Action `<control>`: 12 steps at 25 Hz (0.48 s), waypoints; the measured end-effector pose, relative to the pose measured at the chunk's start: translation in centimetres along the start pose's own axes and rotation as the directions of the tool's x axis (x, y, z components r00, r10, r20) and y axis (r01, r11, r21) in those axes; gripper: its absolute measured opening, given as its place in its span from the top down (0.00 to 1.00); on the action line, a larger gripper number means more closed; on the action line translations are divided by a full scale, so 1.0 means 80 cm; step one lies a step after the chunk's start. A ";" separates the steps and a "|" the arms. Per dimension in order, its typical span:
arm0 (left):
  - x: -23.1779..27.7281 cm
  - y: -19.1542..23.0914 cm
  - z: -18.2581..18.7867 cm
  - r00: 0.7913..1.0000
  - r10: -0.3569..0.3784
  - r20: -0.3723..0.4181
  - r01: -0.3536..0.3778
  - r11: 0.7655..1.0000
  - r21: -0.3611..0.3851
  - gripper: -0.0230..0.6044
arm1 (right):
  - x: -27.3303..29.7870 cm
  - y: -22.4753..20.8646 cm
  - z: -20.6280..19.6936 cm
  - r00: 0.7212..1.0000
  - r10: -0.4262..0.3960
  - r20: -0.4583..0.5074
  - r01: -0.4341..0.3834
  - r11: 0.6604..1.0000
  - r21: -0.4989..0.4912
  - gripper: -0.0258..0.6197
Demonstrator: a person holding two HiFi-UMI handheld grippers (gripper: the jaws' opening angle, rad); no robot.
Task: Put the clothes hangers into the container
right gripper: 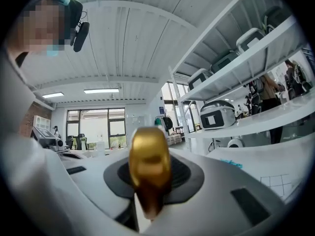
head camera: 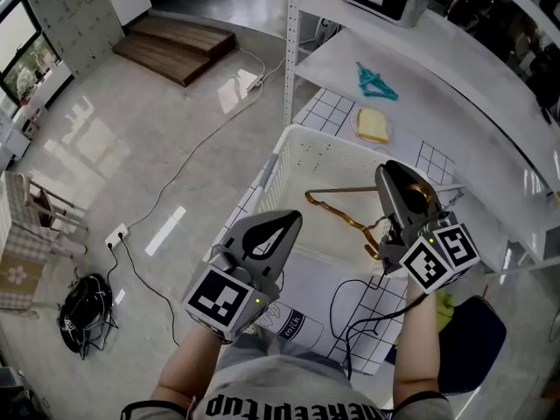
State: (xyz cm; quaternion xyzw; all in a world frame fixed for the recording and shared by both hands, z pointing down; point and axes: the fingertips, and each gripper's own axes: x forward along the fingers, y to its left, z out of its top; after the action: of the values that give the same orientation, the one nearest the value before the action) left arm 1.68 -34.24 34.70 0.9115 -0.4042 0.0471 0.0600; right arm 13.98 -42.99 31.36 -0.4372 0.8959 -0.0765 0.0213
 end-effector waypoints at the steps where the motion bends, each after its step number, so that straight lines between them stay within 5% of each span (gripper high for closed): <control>1: 0.001 -0.002 0.000 1.000 -0.002 0.000 0.002 1.000 0.000 0.94 | -0.003 -0.004 0.001 1.000 -0.010 0.000 0.010 1.000 -0.003 0.80; 12: 0.017 -0.026 0.002 0.999 -0.038 -0.002 0.038 0.999 0.006 0.94 | -0.046 -0.046 0.014 0.995 -0.103 0.013 0.104 0.994 -0.023 0.77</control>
State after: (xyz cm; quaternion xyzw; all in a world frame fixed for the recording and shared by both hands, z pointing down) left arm 4.14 -33.83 34.59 0.9192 -0.3863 0.0481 0.0587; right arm 19.24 -42.49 30.76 -0.4837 0.8727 -0.0643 0.0174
